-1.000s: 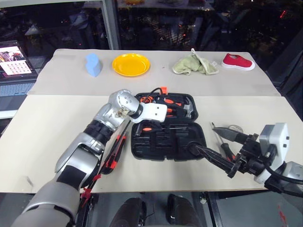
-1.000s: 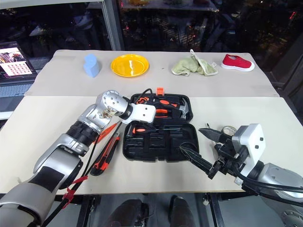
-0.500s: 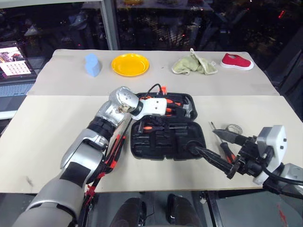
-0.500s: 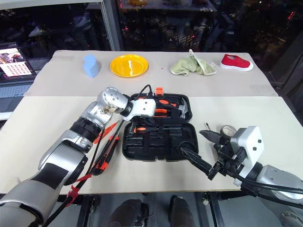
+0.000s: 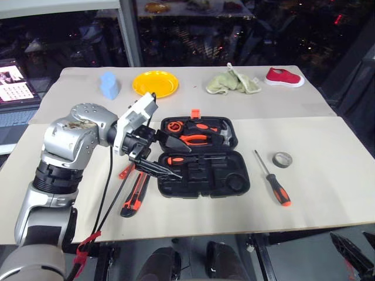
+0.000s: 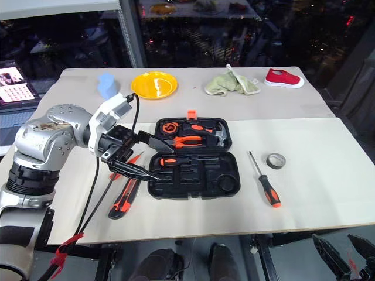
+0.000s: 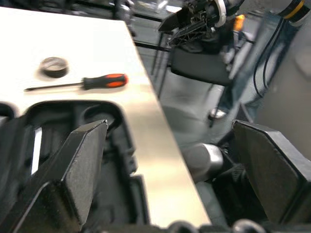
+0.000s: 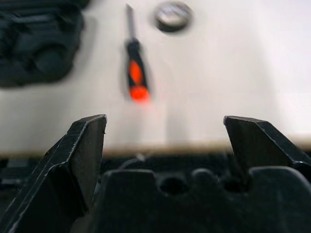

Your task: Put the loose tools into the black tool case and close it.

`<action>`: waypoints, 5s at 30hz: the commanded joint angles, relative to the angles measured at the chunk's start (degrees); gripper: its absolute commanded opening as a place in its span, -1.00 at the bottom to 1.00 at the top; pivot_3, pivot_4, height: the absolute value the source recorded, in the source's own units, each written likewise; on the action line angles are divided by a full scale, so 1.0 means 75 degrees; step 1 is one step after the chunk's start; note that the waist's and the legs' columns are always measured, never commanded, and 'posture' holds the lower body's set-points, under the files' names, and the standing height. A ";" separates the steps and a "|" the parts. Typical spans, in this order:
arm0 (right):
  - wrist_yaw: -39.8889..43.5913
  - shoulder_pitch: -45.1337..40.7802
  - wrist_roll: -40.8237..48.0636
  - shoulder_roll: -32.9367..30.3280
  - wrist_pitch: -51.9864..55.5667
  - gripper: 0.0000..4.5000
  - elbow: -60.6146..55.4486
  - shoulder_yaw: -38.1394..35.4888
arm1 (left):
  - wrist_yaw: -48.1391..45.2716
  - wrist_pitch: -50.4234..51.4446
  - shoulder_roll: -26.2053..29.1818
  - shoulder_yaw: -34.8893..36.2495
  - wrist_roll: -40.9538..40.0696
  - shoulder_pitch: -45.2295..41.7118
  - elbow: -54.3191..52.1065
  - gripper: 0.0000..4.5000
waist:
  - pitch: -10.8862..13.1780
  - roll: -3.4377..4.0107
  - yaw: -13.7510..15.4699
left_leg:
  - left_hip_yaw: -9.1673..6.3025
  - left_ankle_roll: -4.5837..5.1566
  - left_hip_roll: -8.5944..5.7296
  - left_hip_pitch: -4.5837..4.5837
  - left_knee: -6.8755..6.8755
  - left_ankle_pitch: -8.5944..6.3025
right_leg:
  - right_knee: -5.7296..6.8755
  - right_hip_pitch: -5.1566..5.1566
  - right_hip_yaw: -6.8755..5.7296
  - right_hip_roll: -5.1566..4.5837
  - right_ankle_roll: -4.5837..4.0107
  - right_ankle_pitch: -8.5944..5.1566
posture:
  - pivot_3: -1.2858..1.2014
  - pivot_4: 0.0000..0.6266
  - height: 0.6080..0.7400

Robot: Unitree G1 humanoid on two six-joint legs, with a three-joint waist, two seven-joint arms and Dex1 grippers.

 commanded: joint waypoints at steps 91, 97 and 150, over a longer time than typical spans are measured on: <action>0.7510 -1.0009 -0.5705 -0.0208 -0.4383 0.18 0.8400 0.6446 | 0.1394 -0.0438 0.2191 0.1089 0.0092 0.1825 -0.1291 1.00 | 0.0030 -0.0033 -0.0208 | -0.0012 -0.0050 -0.0020 -0.0076 0.0007 0.0053 | 0.0042 -0.0110 -0.0053 0.0028 -0.0060 0.0064 | 0.03 -0.52 1.00; 0.7490 -1.0015 -0.4998 -0.0198 -0.3140 0.62 0.7503 0.5948 | 0.1373 -0.0515 0.2149 0.1063 0.0165 0.1789 -0.1190 1.00 | 0.0030 -0.0032 -0.0204 | -0.0015 -0.0050 -0.0020 -0.0077 0.0002 0.0053 | 0.0038 -0.0110 -0.0053 0.0027 -0.0060 0.0064 | 0.03 -0.52 1.00; 0.4757 -0.7793 -0.2328 0.0309 0.1308 -0.73 0.2229 0.3243 | 0.1527 -0.1076 0.1485 0.0724 0.0679 0.1638 -0.0563 1.00 | 0.0027 -0.0034 -0.0114 | -0.0039 -0.0048 -0.0021 -0.0100 -0.0006 0.0052 | 0.0025 -0.0125 -0.0066 0.0029 -0.0061 0.0063 | 0.03 -0.52 1.00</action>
